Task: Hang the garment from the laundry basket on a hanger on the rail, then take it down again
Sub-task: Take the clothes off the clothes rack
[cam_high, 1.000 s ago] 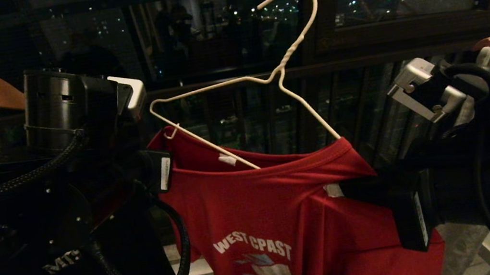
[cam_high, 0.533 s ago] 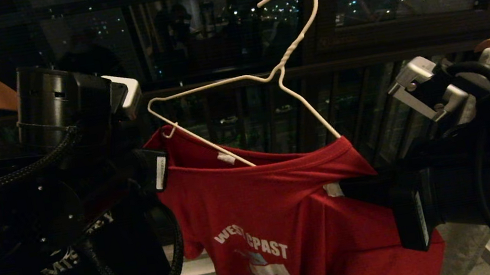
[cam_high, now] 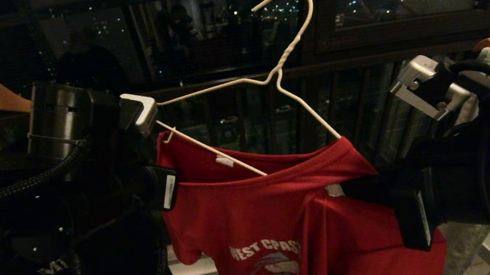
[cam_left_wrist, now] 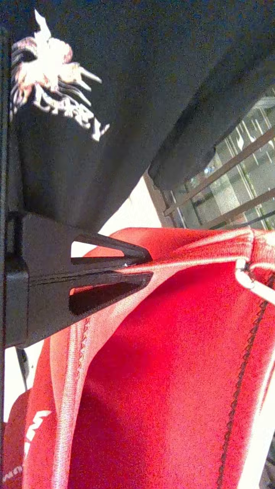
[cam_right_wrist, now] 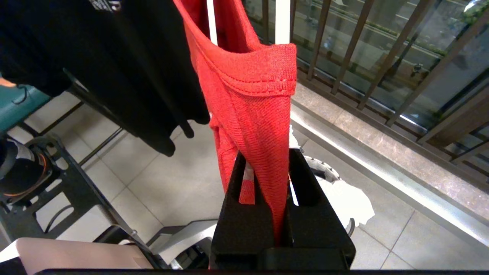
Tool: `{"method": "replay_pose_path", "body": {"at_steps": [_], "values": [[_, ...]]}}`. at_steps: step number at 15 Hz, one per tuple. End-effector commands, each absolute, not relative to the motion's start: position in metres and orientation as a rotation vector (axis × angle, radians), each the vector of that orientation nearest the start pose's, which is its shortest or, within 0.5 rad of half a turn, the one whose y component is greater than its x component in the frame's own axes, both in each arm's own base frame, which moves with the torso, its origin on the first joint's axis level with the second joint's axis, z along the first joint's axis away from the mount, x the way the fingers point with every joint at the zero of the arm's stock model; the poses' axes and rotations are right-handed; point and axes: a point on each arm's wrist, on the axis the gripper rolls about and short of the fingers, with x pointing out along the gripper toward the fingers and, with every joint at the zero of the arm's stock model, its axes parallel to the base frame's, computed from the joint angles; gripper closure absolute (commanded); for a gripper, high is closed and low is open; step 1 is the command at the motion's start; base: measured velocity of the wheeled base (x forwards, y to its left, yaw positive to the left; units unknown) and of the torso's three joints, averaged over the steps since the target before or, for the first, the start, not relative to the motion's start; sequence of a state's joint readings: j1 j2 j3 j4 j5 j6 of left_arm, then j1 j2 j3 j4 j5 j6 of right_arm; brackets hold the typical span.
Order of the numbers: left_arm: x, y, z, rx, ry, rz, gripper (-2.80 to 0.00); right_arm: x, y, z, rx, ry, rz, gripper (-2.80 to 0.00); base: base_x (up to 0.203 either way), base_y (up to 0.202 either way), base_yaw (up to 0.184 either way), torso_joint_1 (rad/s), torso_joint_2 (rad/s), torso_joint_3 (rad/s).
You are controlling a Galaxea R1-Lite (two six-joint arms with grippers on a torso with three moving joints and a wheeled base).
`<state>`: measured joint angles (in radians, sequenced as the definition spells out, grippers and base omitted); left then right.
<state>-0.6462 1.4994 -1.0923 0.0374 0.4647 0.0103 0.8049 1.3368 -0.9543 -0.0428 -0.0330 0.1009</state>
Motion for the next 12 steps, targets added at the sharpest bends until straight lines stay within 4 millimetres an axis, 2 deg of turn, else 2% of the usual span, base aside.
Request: {"method": "replay_pose_path", "body": {"at_steps": [1,4,7,12], "values": [[0.217,-0.148,0.254,0.246,0.384,-0.167,0.00,0.151,0.156,0.262,-0.046,0.355,0.746,0.00,0.000,0.000,0.000,0.000,0.00,0.000],[0.230,-0.125,0.270,0.196,0.339,-0.067,0.00,0.151,0.156,0.263,-0.045,0.354,0.747,0.00,0.000,0.000,0.000,0.000,0.00,0.000],[0.229,-0.105,0.290,0.156,0.284,-0.001,0.00,0.152,0.157,0.262,-0.048,0.359,0.746,0.00,0.000,0.000,0.000,0.000,0.00,0.000],[0.241,-0.098,0.288,0.157,0.294,0.067,0.00,0.151,0.156,0.262,-0.049,0.359,0.746,0.00,0.000,0.000,0.000,0.000,0.00,0.000]]}}
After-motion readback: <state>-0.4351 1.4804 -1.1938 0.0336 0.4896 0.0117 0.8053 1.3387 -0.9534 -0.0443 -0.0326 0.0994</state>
